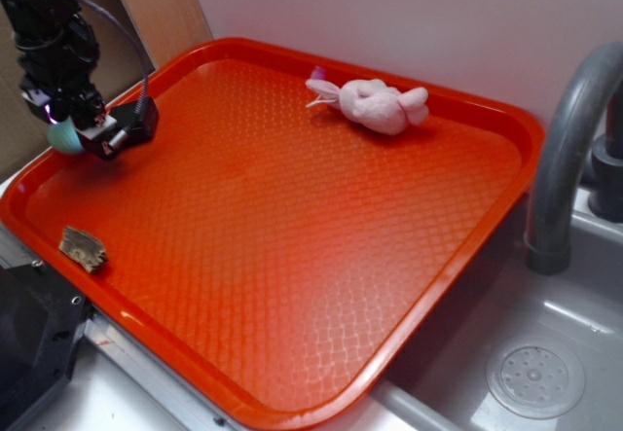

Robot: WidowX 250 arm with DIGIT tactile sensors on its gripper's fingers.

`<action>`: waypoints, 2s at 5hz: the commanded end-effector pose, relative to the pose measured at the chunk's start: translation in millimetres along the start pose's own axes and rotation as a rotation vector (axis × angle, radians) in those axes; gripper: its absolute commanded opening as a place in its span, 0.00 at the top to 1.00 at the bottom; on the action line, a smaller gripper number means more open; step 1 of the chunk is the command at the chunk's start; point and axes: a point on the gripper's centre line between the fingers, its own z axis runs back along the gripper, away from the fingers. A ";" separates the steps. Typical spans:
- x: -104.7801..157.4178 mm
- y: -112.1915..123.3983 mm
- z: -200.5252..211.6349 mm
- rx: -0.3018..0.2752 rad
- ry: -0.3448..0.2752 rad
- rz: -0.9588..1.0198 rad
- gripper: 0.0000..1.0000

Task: Grab the green ball.

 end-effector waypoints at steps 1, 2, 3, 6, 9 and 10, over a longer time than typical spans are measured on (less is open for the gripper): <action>-6.2 18.7 6.8 -0.003 -0.026 0.066 0.00; -3.7 18.9 3.2 -0.036 -0.022 0.063 0.00; -1.6 17.7 2.3 -0.039 -0.025 0.056 0.00; -3.9 12.7 5.6 -0.018 -0.029 0.045 1.00; -15.1 -17.1 44.2 -0.103 0.035 -0.028 1.00; -14.4 -43.7 108.8 -0.226 0.010 -0.076 1.00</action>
